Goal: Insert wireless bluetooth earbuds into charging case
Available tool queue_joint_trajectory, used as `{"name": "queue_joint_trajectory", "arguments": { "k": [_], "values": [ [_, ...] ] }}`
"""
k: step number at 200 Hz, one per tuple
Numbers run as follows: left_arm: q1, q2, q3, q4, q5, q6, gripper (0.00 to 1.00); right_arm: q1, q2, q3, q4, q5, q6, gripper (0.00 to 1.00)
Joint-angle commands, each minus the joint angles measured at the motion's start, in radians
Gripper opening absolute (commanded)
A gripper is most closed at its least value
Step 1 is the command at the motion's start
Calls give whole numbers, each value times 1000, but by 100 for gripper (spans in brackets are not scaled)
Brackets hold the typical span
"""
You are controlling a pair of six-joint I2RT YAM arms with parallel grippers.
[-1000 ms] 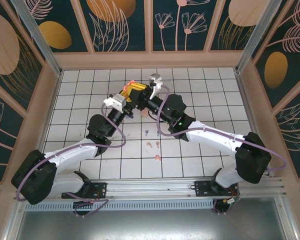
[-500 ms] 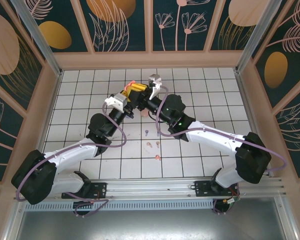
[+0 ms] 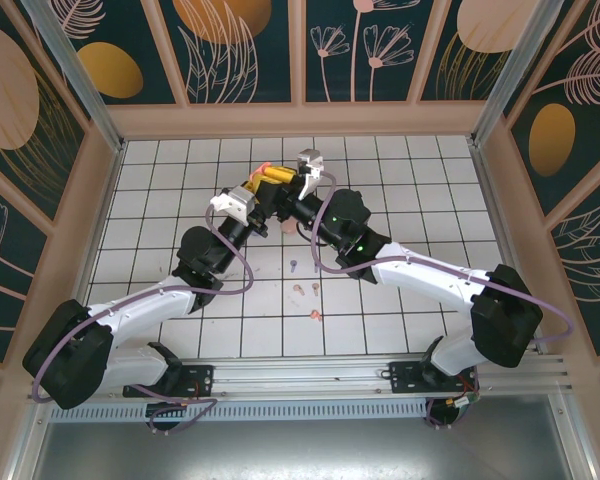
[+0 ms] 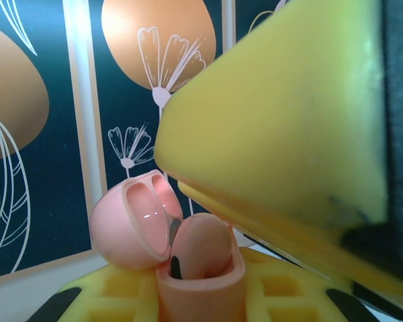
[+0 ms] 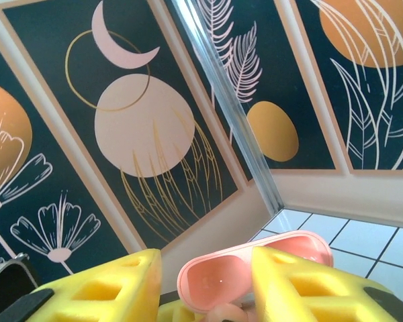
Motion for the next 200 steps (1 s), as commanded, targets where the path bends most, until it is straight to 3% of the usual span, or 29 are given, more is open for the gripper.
{"name": "queue_joint_trajectory", "arguments": {
  "k": [1, 29, 61, 126, 164, 200],
  "values": [
    [-8, -40, 40, 87, 29, -1, 0, 0, -4, -7, -60, 42, 18, 43],
    [-8, -39, 39, 84, 30, -3, 0, -1, -2, 0, -66, 47, 26, 47],
    [-8, -35, 34, 84, 28, -11, 0, -12, -33, 16, -67, 43, 60, 59],
    [-8, -42, -11, 98, 11, -14, 0, -71, -265, -46, -161, 85, 173, 69],
    [-8, -81, -44, 68, 10, -5, 0, -87, -370, -53, -485, 205, 204, 70],
    [-8, -147, -105, 19, 6, 7, 0, -87, -350, -33, -887, 319, 236, 69]
  ]
}}
